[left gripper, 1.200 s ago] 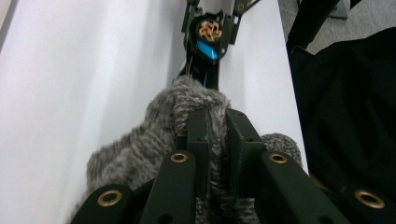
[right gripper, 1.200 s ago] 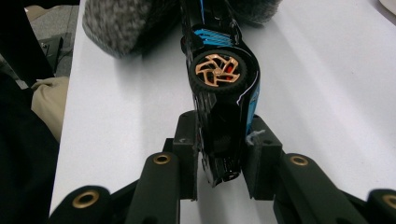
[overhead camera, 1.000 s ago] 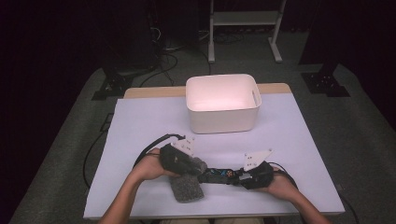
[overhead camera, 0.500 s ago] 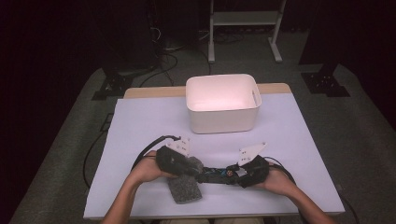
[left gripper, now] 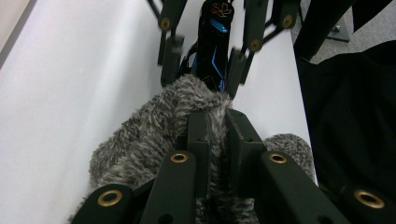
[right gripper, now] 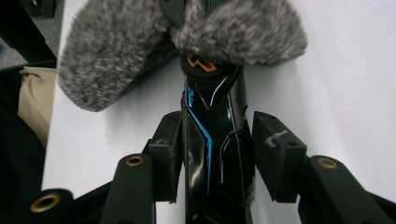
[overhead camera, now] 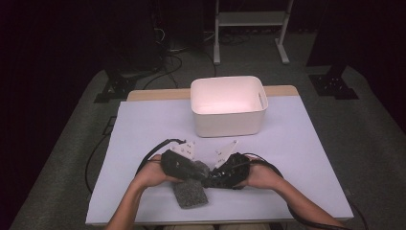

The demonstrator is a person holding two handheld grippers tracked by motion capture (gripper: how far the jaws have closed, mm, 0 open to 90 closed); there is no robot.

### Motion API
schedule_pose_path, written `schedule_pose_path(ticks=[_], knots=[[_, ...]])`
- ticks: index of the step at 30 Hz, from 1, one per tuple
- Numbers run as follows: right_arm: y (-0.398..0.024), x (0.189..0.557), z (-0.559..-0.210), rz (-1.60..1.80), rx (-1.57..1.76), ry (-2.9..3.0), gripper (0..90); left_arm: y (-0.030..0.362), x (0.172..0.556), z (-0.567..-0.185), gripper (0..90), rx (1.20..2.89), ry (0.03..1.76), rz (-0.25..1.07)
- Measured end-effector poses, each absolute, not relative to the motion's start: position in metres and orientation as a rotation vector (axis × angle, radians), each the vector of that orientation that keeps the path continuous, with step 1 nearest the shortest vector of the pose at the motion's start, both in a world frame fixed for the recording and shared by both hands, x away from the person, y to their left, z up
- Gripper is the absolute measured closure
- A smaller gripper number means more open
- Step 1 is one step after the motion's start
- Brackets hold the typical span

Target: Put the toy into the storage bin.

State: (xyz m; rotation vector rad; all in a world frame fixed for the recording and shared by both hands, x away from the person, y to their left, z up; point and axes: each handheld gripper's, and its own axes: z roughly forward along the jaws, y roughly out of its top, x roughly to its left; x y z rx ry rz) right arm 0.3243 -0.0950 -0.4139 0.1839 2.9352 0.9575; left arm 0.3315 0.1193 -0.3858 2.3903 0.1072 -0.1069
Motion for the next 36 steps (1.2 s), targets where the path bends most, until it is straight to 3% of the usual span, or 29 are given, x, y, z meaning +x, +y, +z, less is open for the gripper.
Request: schedule_pose_path(ticks=[13,18,22,28,36], knots=[[-0.114,0.32,-0.418,0.989,0.208,2.917,55.5,0.123,0.333,-0.394,80.4,2.396,0.137,-0.124],[-0.125,0.322,-0.418,1.001,0.279,2.942,52.6,0.116,0.335,-0.406,80.3,2.402,0.137,-0.158],[-0.122,0.321,-0.42,0.948,0.265,2.956,50.3,0.112,0.336,-0.407,80.3,2.391,0.134,-0.151],[-0.11,0.322,-0.42,0.891,0.236,2.963,54.5,0.111,0.336,-0.404,82.0,2.382,0.133,-0.151],[-0.112,0.321,-0.419,1.038,0.241,2.895,55.8,0.121,0.334,-0.389,82.9,2.354,0.156,-0.106]])
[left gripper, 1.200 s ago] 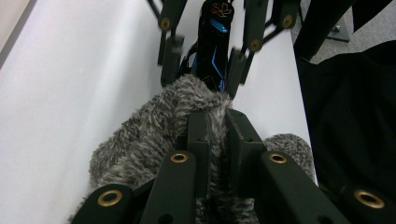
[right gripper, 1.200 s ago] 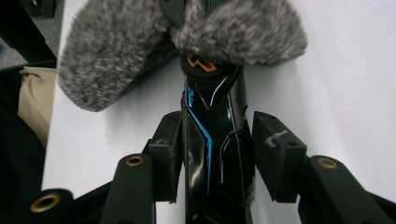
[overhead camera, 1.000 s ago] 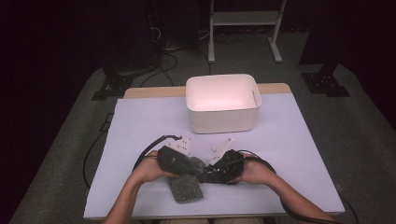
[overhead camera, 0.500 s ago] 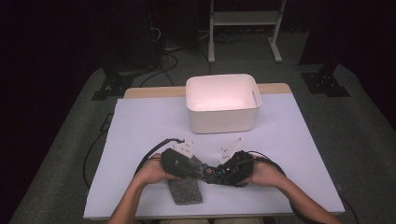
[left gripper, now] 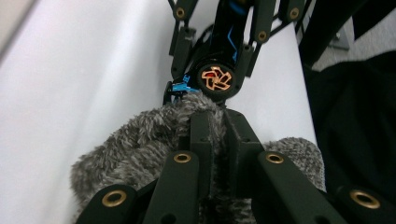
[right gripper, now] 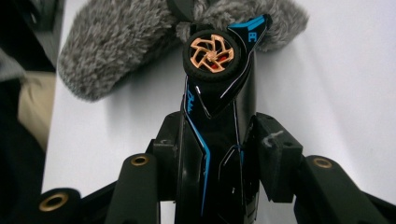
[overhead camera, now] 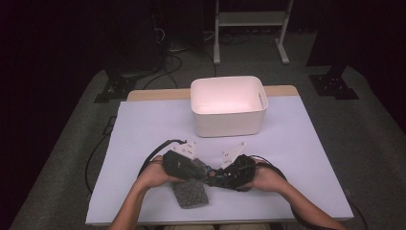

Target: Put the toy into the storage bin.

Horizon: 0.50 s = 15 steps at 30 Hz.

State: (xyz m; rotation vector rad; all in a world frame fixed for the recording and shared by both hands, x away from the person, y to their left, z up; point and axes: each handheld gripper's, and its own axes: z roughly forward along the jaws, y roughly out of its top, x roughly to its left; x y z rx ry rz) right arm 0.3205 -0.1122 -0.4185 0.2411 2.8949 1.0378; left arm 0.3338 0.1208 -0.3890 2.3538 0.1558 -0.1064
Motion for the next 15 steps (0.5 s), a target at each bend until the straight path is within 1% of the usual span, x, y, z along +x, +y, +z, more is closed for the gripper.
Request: schedule_pose_path(ticks=[9,12,15], knots=[[-0.112,0.325,-0.4,1.383,0.261,2.73,55.8,0.143,0.332,-0.334,83.1,2.285,0.137,-0.003],[-0.117,0.323,-0.4,1.411,0.264,2.699,55.8,0.144,0.334,-0.337,83.2,2.297,0.151,0.001],[-0.124,0.322,-0.405,1.41,0.289,2.704,55.8,0.14,0.335,-0.353,83.2,2.32,0.163,-0.036]])
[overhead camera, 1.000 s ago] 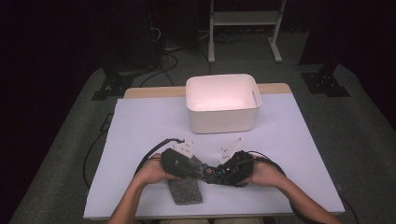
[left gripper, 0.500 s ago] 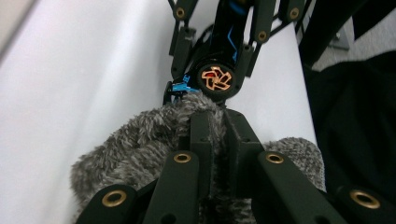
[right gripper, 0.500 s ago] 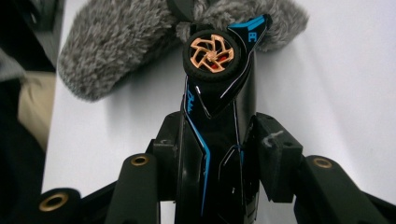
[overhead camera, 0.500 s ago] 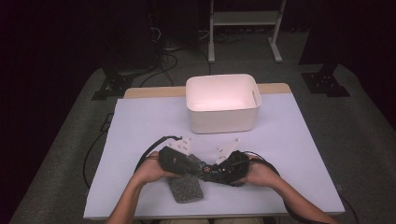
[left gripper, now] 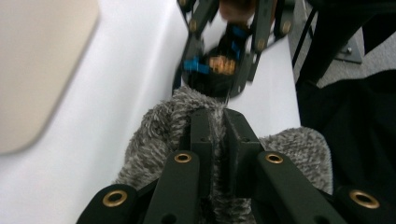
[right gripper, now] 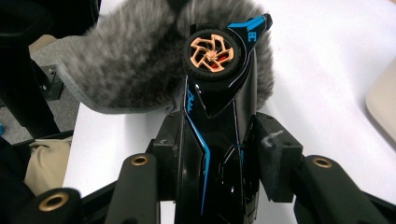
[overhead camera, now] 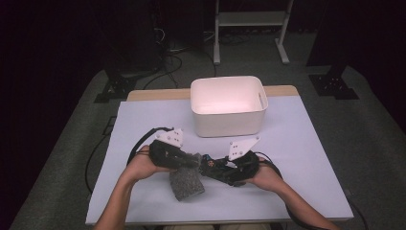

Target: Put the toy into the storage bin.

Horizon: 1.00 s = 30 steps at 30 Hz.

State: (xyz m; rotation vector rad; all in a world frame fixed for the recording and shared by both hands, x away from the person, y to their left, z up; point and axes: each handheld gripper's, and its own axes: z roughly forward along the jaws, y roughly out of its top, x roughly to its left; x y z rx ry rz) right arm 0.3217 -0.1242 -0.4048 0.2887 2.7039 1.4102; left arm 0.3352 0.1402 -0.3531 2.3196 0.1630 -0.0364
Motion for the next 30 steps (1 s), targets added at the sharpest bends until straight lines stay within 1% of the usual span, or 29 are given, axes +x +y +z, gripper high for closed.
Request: schedule_pose_path(ticks=[3,6,8,14,16,19,24,30], knots=[[-0.13,0.321,-0.41,1.42,0.31,2.704,55.8,0.136,0.336,-0.368,83.2,2.29,0.172,-0.086],[-0.129,0.319,-0.412,1.413,0.301,2.708,55.8,0.13,0.338,-0.372,83.2,2.275,0.184,-0.116],[-0.13,0.317,-0.411,1.42,0.293,2.684,55.8,0.131,0.337,-0.367,83.3,2.25,0.191,-0.125],[-0.13,0.316,-0.399,1.571,0.287,2.616,55.9,0.132,0.332,-0.333,83.5,2.194,0.128,-0.107],[-0.128,0.315,-0.398,1.576,0.281,2.615,56.1,0.127,0.331,-0.331,83.5,2.216,0.108,-0.107],[-0.129,0.313,-0.404,1.497,0.273,2.648,56.2,0.117,0.331,-0.339,83.4,2.274,0.095,-0.102],[-0.142,0.309,-0.407,1.485,0.304,2.646,56.1,0.113,0.333,-0.341,83.2,2.257,0.096,-0.109],[-0.156,0.302,-0.398,1.423,0.279,2.655,56.5,0.111,0.335,-0.342,82.3,2.274,0.095,-0.108]])
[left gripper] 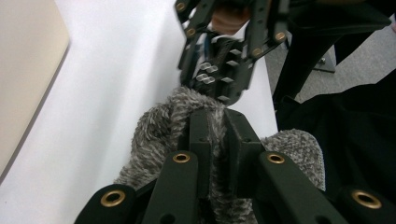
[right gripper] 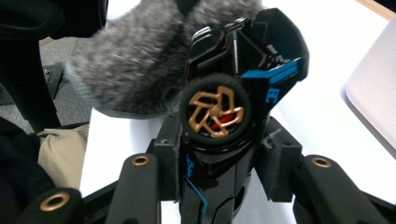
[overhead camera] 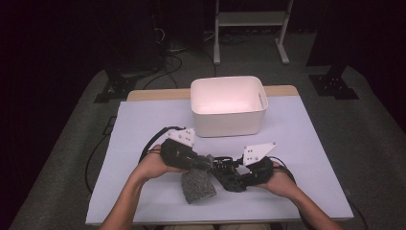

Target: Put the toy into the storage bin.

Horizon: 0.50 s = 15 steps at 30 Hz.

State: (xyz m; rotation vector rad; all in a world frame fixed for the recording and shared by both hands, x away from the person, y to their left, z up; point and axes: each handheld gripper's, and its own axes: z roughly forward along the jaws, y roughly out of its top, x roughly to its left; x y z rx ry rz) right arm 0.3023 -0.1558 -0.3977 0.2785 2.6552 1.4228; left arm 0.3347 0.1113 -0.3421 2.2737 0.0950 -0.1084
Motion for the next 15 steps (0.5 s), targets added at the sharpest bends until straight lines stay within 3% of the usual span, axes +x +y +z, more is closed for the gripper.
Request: schedule_pose_path(ticks=[15], knots=[[-0.131,0.307,-0.398,1.505,0.241,2.649,56.6,0.115,0.327,-0.326,82.6,2.292,0.061,-0.067]])
